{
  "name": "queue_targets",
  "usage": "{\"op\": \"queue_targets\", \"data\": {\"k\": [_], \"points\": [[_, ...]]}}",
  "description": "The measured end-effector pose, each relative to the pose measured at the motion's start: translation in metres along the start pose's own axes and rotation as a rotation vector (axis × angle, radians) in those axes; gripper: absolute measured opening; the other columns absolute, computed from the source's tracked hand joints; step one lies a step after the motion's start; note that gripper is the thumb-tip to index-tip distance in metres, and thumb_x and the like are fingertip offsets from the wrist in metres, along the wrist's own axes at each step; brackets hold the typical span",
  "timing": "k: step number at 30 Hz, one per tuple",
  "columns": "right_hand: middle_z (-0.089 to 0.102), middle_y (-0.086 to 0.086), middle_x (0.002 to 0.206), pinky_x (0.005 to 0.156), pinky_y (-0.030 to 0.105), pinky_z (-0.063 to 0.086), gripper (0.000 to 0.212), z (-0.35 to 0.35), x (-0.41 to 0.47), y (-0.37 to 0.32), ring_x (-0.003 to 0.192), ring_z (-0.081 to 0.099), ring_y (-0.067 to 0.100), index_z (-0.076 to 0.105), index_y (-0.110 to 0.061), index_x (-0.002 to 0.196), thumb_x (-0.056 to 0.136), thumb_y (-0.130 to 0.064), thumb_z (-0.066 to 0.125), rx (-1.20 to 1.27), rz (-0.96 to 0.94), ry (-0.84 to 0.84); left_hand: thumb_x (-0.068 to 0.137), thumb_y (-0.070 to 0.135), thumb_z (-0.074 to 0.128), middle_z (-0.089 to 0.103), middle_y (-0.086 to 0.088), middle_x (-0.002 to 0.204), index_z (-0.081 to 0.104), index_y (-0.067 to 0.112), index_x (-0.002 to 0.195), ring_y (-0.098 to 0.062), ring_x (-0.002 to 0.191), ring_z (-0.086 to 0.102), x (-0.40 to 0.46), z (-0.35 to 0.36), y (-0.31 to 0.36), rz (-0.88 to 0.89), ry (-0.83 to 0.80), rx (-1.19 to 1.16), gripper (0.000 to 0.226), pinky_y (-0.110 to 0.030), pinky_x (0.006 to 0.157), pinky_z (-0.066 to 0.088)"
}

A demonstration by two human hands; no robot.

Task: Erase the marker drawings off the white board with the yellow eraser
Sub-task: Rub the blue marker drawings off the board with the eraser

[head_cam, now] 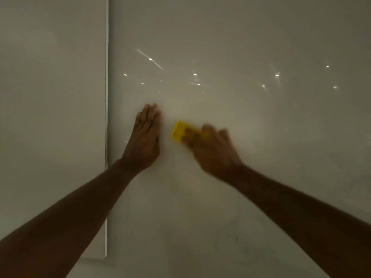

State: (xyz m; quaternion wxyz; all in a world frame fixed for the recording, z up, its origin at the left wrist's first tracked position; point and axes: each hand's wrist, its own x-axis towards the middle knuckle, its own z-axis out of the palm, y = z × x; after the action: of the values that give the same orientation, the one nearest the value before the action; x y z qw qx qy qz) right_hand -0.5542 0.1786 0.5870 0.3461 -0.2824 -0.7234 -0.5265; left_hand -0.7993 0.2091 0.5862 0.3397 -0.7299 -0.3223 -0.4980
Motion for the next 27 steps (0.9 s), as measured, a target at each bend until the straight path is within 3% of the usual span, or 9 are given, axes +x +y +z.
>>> {"op": "queue_targets", "data": {"k": [4, 8, 11, 14, 18, 21, 23, 25, 27], "points": [[0.03, -0.013, 0.163, 0.075, 0.042, 0.037, 0.064, -0.011, 0.055, 0.003, 0.105, 0.047, 0.03, 0.038, -0.04, 0.151, 0.092, -0.019, 0.053, -0.075, 0.299, 0.091, 0.084, -0.015, 0.04, 0.027, -0.035, 0.161, 0.03, -0.016, 0.152, -0.053, 0.152, 0.02, -0.003, -0.004, 0.001, -0.017, -0.01, -0.02, 0.068, -0.066, 0.124, 0.021], [0.049, -0.008, 0.154, 0.078, 0.037, 0.027, 0.054, 0.016, -0.024, -0.045, 0.115, 0.051, 0.033, 0.055, -0.035, 0.143, 0.092, -0.02, 0.055, 0.017, -0.028, -0.021, 0.082, -0.01, 0.036, 0.027, -0.035, 0.161, 0.03, -0.017, 0.151, -0.054, 0.152, 0.021, -0.008, -0.009, -0.004, -0.01, -0.071, -0.018, 0.069, -0.067, 0.124, 0.021], [0.054, -0.006, 0.149, 0.084, 0.041, 0.038, 0.046, 0.023, -0.102, -0.063, 0.124, 0.048, 0.038, 0.06, -0.03, 0.138, 0.097, -0.015, 0.046, 0.03, -0.346, -0.18, 0.09, -0.01, 0.041, 0.028, -0.035, 0.161, 0.031, -0.016, 0.151, -0.054, 0.152, 0.022, -0.014, -0.007, -0.004, -0.012, -0.058, 0.015, 0.062, -0.066, 0.124, 0.023], [0.056, -0.01, 0.147, 0.083, 0.039, 0.045, 0.043, 0.011, -0.118, -0.041, 0.121, 0.057, 0.035, 0.061, -0.033, 0.137, 0.102, -0.015, 0.044, 0.062, -0.365, -0.196, 0.1, 0.001, 0.041, 0.03, -0.036, 0.16, 0.035, -0.015, 0.15, -0.054, 0.151, 0.024, -0.018, 0.002, 0.002, -0.013, -0.019, 0.075, 0.053, -0.066, 0.124, 0.022], [0.023, -0.022, 0.165, 0.087, 0.038, 0.036, 0.063, -0.022, -0.083, 0.031, 0.12, 0.049, 0.023, 0.031, -0.05, 0.153, 0.098, -0.027, 0.051, 0.005, 0.125, -0.132, 0.104, 0.014, 0.039, 0.029, -0.035, 0.162, 0.035, -0.012, 0.152, -0.052, 0.152, 0.023, -0.02, 0.014, 0.015, -0.018, -0.005, 0.135, 0.054, -0.065, 0.125, 0.019], [0.031, -0.009, 0.164, 0.086, 0.044, 0.038, 0.057, -0.041, -0.08, 0.067, 0.12, 0.044, 0.033, 0.045, -0.034, 0.151, 0.096, -0.025, 0.057, -0.089, 0.603, 0.086, 0.104, 0.013, 0.042, 0.029, -0.034, 0.162, 0.035, -0.011, 0.152, -0.052, 0.152, 0.023, -0.02, 0.022, 0.028, 0.006, -0.009, 0.144, 0.054, -0.066, 0.125, 0.019], [0.037, -0.003, 0.162, 0.085, 0.044, 0.038, 0.055, -0.034, -0.091, 0.052, 0.118, 0.045, 0.036, 0.048, -0.029, 0.149, 0.095, -0.023, 0.058, -0.093, 0.726, 0.145, 0.103, 0.012, 0.043, 0.029, -0.035, 0.161, 0.036, -0.012, 0.151, -0.053, 0.152, 0.023, -0.019, 0.026, 0.036, -0.01, -0.006, 0.147, 0.054, -0.066, 0.125, 0.018], [0.035, -0.008, 0.162, 0.085, 0.043, 0.038, 0.059, -0.018, -0.12, 0.013, 0.117, 0.049, 0.035, 0.037, -0.036, 0.155, 0.099, -0.025, 0.053, -0.022, 0.581, 0.044, 0.102, 0.013, 0.043, 0.03, -0.035, 0.161, 0.036, -0.013, 0.151, -0.053, 0.152, 0.023, -0.018, 0.03, 0.042, -0.026, -0.007, 0.154, 0.055, -0.066, 0.125, 0.017], [0.028, -0.018, 0.164, 0.094, 0.042, 0.037, 0.057, -0.005, -0.172, -0.024, 0.125, 0.053, 0.028, 0.032, -0.046, 0.154, 0.104, -0.025, 0.049, 0.055, 0.201, -0.184, 0.102, 0.015, 0.042, 0.029, -0.034, 0.162, 0.036, -0.012, 0.151, -0.052, 0.152, 0.023, -0.016, 0.033, 0.048, -0.018, -0.015, 0.164, 0.056, -0.065, 0.126, 0.015]]}}
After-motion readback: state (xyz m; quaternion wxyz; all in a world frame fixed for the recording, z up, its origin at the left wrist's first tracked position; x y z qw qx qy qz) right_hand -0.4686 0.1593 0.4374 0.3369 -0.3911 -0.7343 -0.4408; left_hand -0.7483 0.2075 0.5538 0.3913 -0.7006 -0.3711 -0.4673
